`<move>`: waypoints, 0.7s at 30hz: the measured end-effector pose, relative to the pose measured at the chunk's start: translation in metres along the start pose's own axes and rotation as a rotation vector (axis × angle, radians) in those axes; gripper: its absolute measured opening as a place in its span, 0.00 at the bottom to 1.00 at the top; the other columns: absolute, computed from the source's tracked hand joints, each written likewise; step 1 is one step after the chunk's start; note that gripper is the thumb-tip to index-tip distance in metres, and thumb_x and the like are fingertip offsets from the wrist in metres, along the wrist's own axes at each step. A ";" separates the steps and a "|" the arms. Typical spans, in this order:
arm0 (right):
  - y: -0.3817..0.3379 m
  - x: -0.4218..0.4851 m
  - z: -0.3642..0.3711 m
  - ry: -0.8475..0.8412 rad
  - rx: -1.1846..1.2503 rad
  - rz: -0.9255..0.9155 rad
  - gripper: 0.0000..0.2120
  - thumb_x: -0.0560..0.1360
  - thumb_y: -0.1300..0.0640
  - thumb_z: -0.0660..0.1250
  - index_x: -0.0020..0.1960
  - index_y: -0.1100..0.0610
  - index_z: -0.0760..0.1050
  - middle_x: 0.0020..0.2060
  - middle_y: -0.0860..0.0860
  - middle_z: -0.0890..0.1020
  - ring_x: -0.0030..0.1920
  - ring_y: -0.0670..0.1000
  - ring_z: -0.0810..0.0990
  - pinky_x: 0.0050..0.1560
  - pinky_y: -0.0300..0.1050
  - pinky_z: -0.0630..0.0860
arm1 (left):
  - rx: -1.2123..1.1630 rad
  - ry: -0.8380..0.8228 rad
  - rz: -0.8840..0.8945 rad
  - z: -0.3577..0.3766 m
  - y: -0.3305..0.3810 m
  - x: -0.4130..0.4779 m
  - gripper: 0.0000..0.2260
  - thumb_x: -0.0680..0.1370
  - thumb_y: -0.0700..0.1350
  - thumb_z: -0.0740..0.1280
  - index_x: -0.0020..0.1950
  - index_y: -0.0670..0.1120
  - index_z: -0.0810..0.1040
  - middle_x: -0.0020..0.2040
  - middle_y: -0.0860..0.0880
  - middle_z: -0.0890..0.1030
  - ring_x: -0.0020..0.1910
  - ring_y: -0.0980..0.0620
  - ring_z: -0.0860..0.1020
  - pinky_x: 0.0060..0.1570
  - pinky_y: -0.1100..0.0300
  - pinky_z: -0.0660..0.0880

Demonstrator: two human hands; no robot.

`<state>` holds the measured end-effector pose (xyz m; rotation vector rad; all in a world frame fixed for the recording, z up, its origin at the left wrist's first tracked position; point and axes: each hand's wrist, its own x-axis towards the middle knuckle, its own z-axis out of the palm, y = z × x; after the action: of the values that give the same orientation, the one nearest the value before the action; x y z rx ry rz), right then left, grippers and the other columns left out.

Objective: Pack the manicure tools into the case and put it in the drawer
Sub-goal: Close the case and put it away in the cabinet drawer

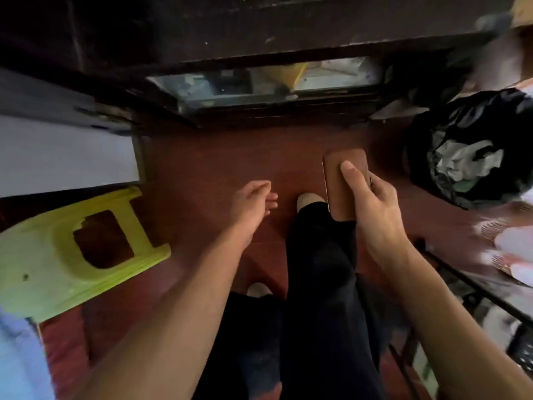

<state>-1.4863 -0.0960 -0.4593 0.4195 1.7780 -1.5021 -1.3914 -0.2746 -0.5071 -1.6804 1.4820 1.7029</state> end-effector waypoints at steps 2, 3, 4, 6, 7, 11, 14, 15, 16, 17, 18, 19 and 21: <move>0.025 0.031 -0.002 -0.003 -0.012 -0.047 0.20 0.80 0.40 0.70 0.35 0.51 0.79 0.30 0.45 0.82 0.30 0.44 0.81 0.30 0.37 0.77 | -0.045 0.000 0.051 0.020 -0.012 0.045 0.07 0.85 0.44 0.64 0.58 0.50 0.81 0.44 0.50 0.84 0.37 0.57 0.82 0.34 0.67 0.74; 0.034 0.043 -0.003 0.001 -0.011 -0.066 0.21 0.80 0.39 0.70 0.36 0.54 0.78 0.31 0.46 0.81 0.31 0.44 0.80 0.31 0.37 0.77 | -0.065 -0.001 0.071 0.027 -0.017 0.063 0.07 0.85 0.44 0.63 0.58 0.50 0.81 0.44 0.52 0.85 0.37 0.58 0.82 0.35 0.68 0.75; 0.044 0.059 -0.003 0.009 -0.011 -0.105 0.23 0.79 0.39 0.70 0.36 0.56 0.77 0.31 0.47 0.81 0.31 0.45 0.80 0.31 0.37 0.76 | -0.095 0.002 0.102 0.035 -0.022 0.083 0.07 0.85 0.44 0.63 0.57 0.51 0.81 0.44 0.52 0.85 0.37 0.58 0.82 0.36 0.67 0.75; 0.061 0.086 -0.002 0.014 -0.008 -0.195 0.29 0.78 0.37 0.70 0.40 0.64 0.75 0.33 0.50 0.80 0.34 0.48 0.79 0.34 0.41 0.76 | -0.164 0.029 0.162 0.046 -0.032 0.121 0.08 0.85 0.42 0.63 0.56 0.52 0.81 0.45 0.52 0.85 0.38 0.58 0.83 0.38 0.66 0.76; 0.069 0.099 0.000 0.010 0.005 -0.228 0.32 0.76 0.35 0.70 0.43 0.67 0.75 0.35 0.53 0.80 0.36 0.50 0.79 0.37 0.44 0.76 | -0.199 0.041 0.188 0.050 -0.036 0.138 0.09 0.85 0.41 0.63 0.56 0.52 0.81 0.46 0.52 0.85 0.39 0.58 0.83 0.39 0.66 0.76; 0.090 0.129 0.008 0.003 0.064 -0.298 0.30 0.75 0.35 0.71 0.46 0.64 0.79 0.35 0.50 0.83 0.35 0.47 0.82 0.34 0.39 0.79 | -0.373 -0.034 0.269 0.064 -0.034 0.188 0.11 0.84 0.41 0.65 0.66 0.50 0.78 0.55 0.51 0.86 0.50 0.55 0.84 0.47 0.63 0.78; 0.103 0.142 0.014 0.006 0.083 -0.338 0.25 0.74 0.35 0.71 0.42 0.59 0.81 0.33 0.48 0.82 0.33 0.45 0.80 0.32 0.37 0.77 | -0.643 -0.100 0.245 0.074 -0.013 0.212 0.13 0.84 0.40 0.64 0.68 0.47 0.74 0.60 0.47 0.84 0.57 0.51 0.83 0.52 0.58 0.77; 0.107 0.145 0.015 0.009 0.081 -0.349 0.27 0.74 0.35 0.71 0.43 0.61 0.81 0.34 0.49 0.82 0.34 0.46 0.80 0.32 0.38 0.77 | -0.722 -0.117 0.226 0.075 -0.007 0.216 0.11 0.84 0.40 0.63 0.66 0.46 0.75 0.61 0.46 0.83 0.57 0.51 0.82 0.53 0.58 0.77; 0.110 0.148 0.018 0.014 0.079 -0.360 0.28 0.75 0.35 0.71 0.44 0.63 0.80 0.34 0.50 0.82 0.35 0.46 0.80 0.32 0.38 0.78 | -0.778 -0.137 0.200 0.075 -0.002 0.219 0.09 0.83 0.40 0.63 0.63 0.44 0.77 0.61 0.45 0.83 0.57 0.51 0.82 0.54 0.58 0.76; 0.114 0.150 0.020 0.021 0.081 -0.368 0.28 0.76 0.36 0.71 0.45 0.65 0.80 0.34 0.51 0.82 0.34 0.46 0.80 0.31 0.37 0.78 | -0.822 -0.164 0.174 0.074 0.000 0.221 0.09 0.83 0.41 0.63 0.62 0.43 0.78 0.62 0.45 0.83 0.57 0.52 0.82 0.54 0.58 0.76; 0.117 0.152 0.021 0.029 0.088 -0.369 0.27 0.78 0.38 0.71 0.46 0.66 0.80 0.34 0.51 0.82 0.33 0.46 0.80 0.30 0.36 0.77 | -0.853 -0.190 0.150 0.072 0.001 0.223 0.11 0.83 0.42 0.63 0.64 0.42 0.79 0.63 0.44 0.83 0.57 0.52 0.82 0.55 0.58 0.76; 0.121 0.154 0.022 0.039 0.100 -0.370 0.26 0.80 0.40 0.71 0.46 0.66 0.79 0.34 0.51 0.81 0.33 0.45 0.80 0.30 0.35 0.77 | -0.882 -0.217 0.135 0.070 0.000 0.224 0.14 0.83 0.43 0.63 0.68 0.42 0.78 0.64 0.44 0.83 0.58 0.51 0.82 0.56 0.57 0.76; 0.129 0.157 0.022 0.059 0.122 -0.370 0.28 0.79 0.40 0.71 0.47 0.68 0.78 0.35 0.53 0.81 0.35 0.47 0.79 0.31 0.34 0.76 | -0.927 -0.266 0.122 0.066 -0.003 0.225 0.18 0.82 0.45 0.64 0.72 0.42 0.74 0.64 0.42 0.82 0.61 0.47 0.82 0.61 0.55 0.76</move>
<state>-1.4954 -0.1181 -0.6626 0.2019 1.8903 -1.8770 -1.4809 -0.3133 -0.7202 -1.6196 0.6890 2.8101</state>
